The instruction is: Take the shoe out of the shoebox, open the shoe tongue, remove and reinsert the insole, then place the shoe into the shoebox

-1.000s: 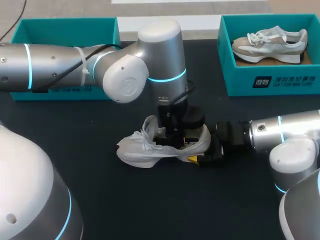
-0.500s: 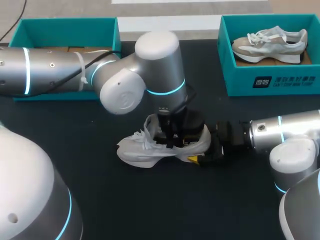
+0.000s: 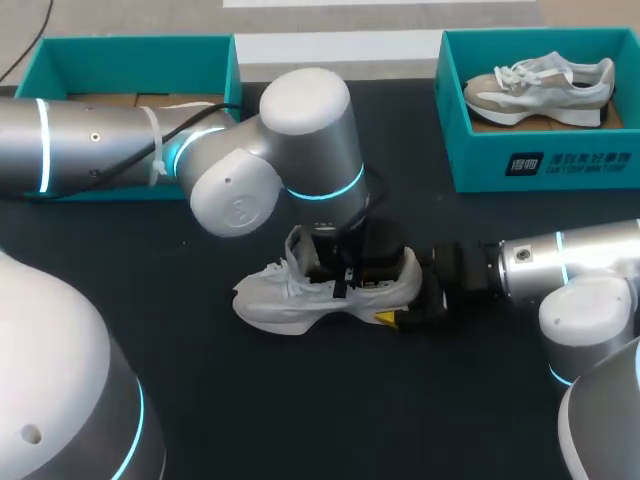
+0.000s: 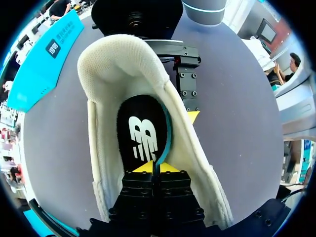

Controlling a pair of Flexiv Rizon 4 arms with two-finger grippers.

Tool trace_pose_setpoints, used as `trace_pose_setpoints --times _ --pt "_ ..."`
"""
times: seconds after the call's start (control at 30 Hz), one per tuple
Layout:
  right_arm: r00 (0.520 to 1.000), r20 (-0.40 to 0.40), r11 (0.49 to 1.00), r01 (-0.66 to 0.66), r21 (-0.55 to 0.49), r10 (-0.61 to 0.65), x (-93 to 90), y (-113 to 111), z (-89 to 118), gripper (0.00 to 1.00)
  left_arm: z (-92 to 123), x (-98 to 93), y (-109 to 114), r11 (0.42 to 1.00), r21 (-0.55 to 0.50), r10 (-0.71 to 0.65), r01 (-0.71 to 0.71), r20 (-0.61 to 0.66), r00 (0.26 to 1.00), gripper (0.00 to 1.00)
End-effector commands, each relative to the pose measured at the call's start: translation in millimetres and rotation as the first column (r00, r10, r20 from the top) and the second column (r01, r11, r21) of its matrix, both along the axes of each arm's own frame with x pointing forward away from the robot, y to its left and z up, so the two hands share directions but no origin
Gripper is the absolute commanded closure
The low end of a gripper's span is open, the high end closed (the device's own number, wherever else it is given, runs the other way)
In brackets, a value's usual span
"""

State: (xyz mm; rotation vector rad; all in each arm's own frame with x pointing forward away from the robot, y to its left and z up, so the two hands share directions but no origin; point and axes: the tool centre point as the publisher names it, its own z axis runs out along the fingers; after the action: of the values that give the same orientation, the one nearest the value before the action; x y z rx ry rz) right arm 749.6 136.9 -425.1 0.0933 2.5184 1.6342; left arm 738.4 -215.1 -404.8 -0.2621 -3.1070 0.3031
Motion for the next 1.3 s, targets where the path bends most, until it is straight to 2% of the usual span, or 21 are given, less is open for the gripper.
trace_pose_setpoints --times 0.03,0.47,0.87,1.3 --pt "1.000 0.000 1.000 0.001 -0.005 -0.001 0.5 2 -3 1.00 9 5.3 11 1.000 -0.004 0.001 -0.001 -0.029 1.000 1.00" --pt "1.000 0.000 1.000 0.001 -0.005 -0.001 0.5 2 -3 1.00 42 12.5 30 0.998 -0.051 0.025 -0.031 -0.118 0.993 1.00" --pt "1.000 0.000 1.000 0.001 -0.005 -0.001 0.5 2 -3 1.00 72 0.8 37 0.990 -0.143 0.000 -0.016 -0.115 0.993 1.00" --pt "1.000 0.000 1.000 0.001 -0.005 -0.001 0.5 2 -3 1.00 96 -2.3 10 0.976 -0.218 -0.038 0.019 -0.083 0.996 1.00"
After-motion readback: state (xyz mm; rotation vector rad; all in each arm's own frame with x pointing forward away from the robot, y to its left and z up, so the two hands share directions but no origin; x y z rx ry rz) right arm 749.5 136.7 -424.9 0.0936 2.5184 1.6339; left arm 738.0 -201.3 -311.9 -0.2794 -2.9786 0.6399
